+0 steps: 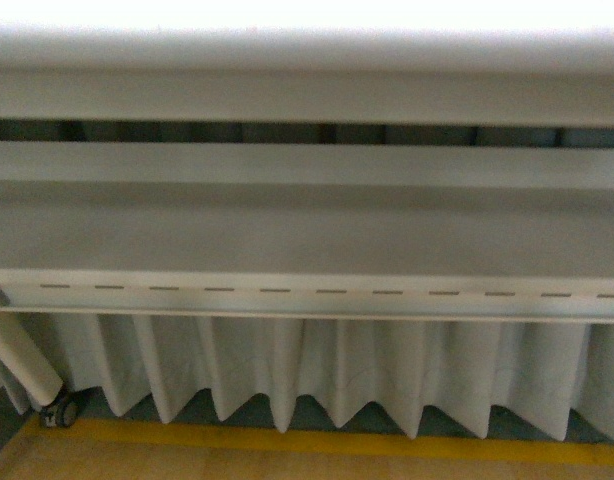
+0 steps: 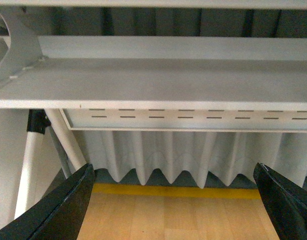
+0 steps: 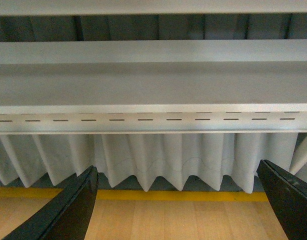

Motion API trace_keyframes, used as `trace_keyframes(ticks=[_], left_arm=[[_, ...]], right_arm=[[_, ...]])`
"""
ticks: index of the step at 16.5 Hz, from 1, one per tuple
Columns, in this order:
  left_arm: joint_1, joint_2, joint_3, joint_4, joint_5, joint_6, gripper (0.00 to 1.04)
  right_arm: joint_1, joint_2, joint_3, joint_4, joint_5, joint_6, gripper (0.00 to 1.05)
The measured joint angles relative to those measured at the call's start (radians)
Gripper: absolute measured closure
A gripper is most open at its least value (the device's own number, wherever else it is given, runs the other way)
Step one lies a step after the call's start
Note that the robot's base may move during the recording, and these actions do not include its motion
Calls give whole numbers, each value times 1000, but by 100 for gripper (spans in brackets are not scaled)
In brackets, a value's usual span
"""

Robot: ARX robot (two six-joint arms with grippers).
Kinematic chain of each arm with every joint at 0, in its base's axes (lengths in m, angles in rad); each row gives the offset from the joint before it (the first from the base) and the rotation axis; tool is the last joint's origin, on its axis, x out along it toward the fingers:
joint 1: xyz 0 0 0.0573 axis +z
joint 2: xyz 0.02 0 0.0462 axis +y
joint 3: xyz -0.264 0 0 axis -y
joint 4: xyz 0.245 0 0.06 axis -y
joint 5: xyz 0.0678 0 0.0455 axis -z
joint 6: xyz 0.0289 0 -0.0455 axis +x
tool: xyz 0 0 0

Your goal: Wind up and store yellow beetle toy

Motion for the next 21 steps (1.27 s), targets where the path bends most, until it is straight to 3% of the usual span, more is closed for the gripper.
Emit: trace_keyframes(ticks=[21], left_arm=[[0,0,0,-2,-1,0,7]], right_arm=[[0,0,0,-2,0,0,7]])
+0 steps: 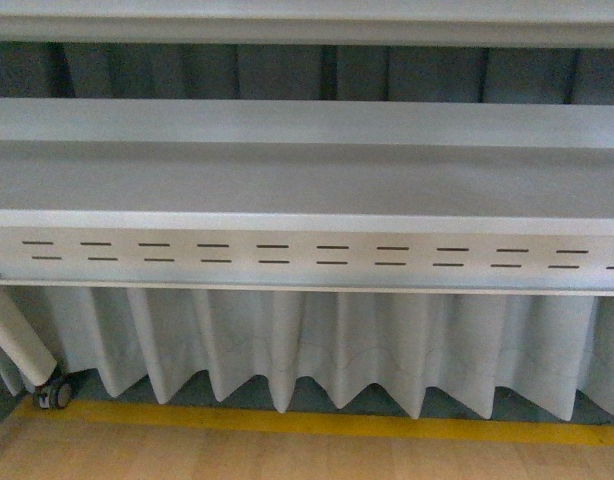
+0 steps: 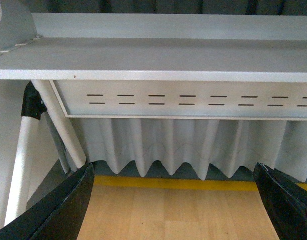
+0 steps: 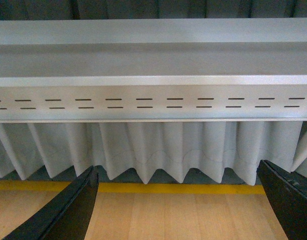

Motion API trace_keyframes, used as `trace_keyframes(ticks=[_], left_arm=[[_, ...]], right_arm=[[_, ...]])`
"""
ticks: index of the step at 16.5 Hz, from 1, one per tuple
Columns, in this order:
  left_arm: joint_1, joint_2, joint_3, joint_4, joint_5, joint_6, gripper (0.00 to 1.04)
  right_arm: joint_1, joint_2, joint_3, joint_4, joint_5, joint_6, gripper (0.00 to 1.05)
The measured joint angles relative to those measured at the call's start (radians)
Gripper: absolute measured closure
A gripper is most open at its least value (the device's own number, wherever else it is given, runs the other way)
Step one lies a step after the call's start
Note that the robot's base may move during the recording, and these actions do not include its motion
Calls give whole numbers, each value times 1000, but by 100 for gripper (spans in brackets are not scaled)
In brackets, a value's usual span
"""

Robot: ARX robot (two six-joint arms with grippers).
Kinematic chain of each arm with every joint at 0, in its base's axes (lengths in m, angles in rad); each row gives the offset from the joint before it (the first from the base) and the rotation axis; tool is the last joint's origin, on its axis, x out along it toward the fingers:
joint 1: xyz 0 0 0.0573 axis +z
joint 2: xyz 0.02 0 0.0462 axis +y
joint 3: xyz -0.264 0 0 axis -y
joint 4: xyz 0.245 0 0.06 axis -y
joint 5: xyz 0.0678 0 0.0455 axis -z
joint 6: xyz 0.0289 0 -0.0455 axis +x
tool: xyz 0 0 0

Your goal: Wind up and store yellow beetle toy

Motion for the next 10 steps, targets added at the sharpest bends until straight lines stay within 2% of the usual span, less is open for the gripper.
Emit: trace_keyframes(ticks=[10], left_arm=[[0,0,0,0,0,0,7]], right_arm=[[0,0,0,0,0,0,7]])
